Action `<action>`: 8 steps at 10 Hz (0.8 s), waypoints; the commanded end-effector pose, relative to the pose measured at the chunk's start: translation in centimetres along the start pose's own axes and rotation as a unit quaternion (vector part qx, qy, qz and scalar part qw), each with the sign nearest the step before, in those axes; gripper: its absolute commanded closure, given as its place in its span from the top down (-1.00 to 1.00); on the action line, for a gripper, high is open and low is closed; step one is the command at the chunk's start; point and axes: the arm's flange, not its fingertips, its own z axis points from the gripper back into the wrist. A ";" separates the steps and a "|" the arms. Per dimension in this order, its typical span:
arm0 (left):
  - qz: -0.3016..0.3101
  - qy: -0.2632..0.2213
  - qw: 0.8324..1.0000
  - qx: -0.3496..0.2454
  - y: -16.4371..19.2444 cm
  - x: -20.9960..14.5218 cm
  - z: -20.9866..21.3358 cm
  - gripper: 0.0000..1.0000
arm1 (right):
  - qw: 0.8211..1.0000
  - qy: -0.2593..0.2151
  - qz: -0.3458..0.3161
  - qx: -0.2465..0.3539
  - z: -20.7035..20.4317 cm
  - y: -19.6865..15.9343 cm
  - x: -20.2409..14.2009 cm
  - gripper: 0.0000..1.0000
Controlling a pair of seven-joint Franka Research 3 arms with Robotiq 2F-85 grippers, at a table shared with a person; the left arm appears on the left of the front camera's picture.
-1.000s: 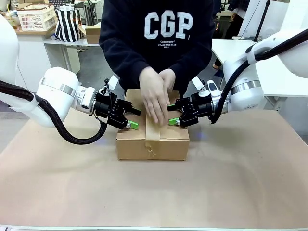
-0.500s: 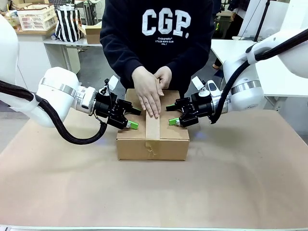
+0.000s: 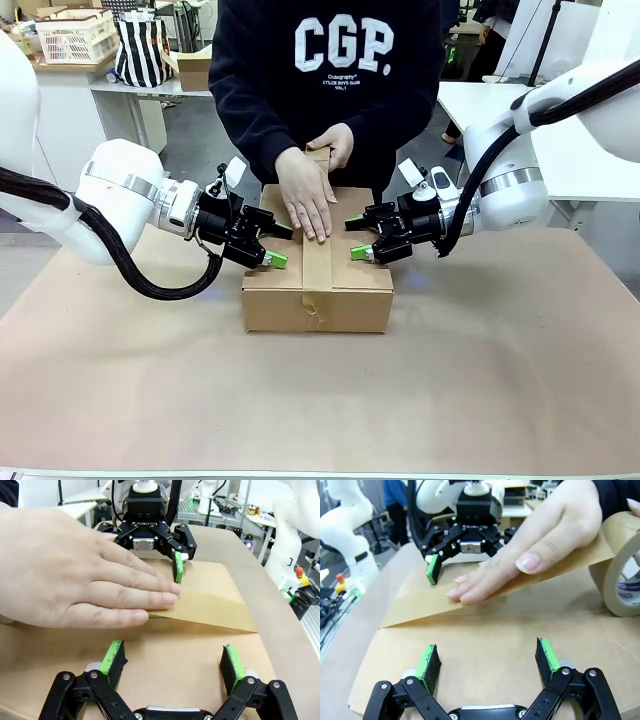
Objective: Pack the gift set into the box.
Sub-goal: Press and hold the closed box until the human finishes sealing it.
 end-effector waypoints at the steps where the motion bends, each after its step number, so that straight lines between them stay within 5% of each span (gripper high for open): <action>1: 0.003 0.004 1.000 0.001 -0.1 -0.4 -0.1 1.00 | 1.000 0.002 -0.005 -0.005 0.0 0.2 -0.3 1.00; 8: 0.003 0.004 1.000 0.001 -0.1 -0.4 -0.1 1.00 | 1.000 0.002 -0.005 -0.005 0.0 0.2 -0.3 1.00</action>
